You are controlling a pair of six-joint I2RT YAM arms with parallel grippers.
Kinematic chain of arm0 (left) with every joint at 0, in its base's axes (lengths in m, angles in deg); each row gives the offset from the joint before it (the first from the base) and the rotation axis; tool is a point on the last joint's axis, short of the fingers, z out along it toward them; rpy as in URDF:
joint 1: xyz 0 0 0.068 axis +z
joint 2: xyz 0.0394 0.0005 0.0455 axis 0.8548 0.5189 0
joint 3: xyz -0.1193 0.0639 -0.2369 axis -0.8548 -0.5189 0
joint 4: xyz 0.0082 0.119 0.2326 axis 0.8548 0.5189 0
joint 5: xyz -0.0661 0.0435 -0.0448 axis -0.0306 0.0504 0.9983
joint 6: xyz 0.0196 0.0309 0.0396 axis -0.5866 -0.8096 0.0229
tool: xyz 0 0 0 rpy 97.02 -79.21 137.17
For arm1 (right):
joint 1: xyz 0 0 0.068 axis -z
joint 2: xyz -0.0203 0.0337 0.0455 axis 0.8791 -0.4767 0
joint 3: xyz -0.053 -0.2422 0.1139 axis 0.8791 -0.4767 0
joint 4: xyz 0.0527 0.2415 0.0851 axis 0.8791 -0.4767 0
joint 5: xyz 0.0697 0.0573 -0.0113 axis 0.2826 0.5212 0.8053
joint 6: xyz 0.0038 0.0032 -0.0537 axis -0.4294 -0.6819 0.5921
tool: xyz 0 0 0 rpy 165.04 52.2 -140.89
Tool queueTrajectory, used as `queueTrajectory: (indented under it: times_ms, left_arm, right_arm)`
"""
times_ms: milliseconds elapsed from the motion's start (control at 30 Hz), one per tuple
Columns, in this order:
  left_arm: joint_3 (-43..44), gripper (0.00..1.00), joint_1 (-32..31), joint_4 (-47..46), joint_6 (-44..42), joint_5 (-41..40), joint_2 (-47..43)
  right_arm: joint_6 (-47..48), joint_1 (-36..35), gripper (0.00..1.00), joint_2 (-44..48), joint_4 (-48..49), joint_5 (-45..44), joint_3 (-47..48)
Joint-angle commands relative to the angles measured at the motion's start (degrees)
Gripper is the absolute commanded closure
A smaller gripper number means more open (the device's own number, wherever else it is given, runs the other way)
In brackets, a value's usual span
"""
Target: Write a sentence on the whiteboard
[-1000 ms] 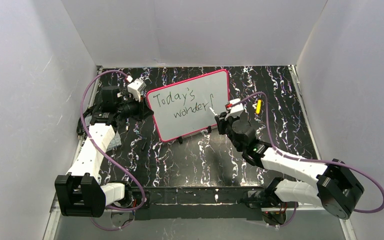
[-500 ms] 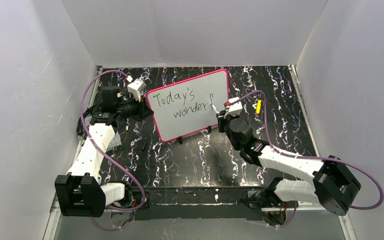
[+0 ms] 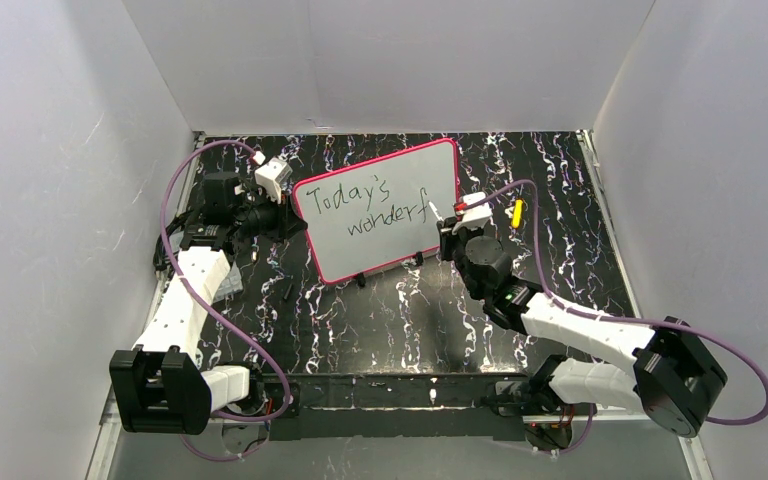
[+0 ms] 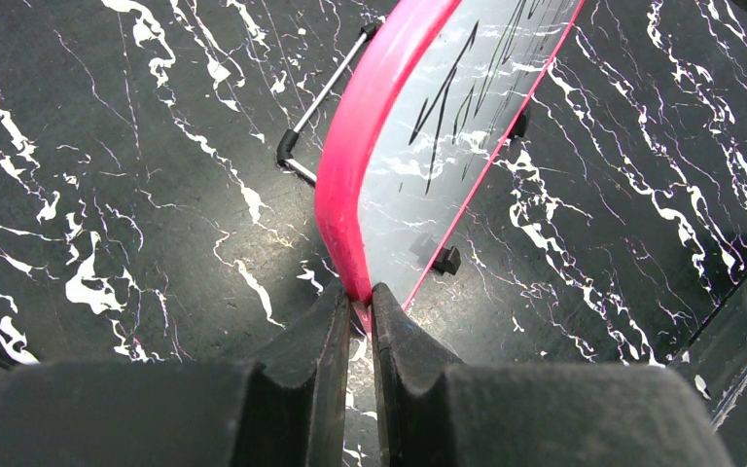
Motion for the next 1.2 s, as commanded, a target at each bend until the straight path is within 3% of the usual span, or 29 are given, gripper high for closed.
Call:
queueTrajectory:
  times_ms: [0,667,1167]
  left_arm:
    - [0.68,1.00,-0.36,2.76,-0.64,0.39,-0.33]
    - [0.76,1.00,-0.36,2.76,-0.50,0.72,-0.22]
    - [0.76,1.00,-0.37,2.58,-0.40,0.74,-0.41]
  right_arm:
    - [1.42,0.22,0.99,-0.82,3.94,-1.39,1.52]
    - [-2.99,0.30,0.99,-0.67,-0.88,-1.56,-2.06]
    - [2.28,0.30,0.99,0.58,-0.01,-4.13,3.25]
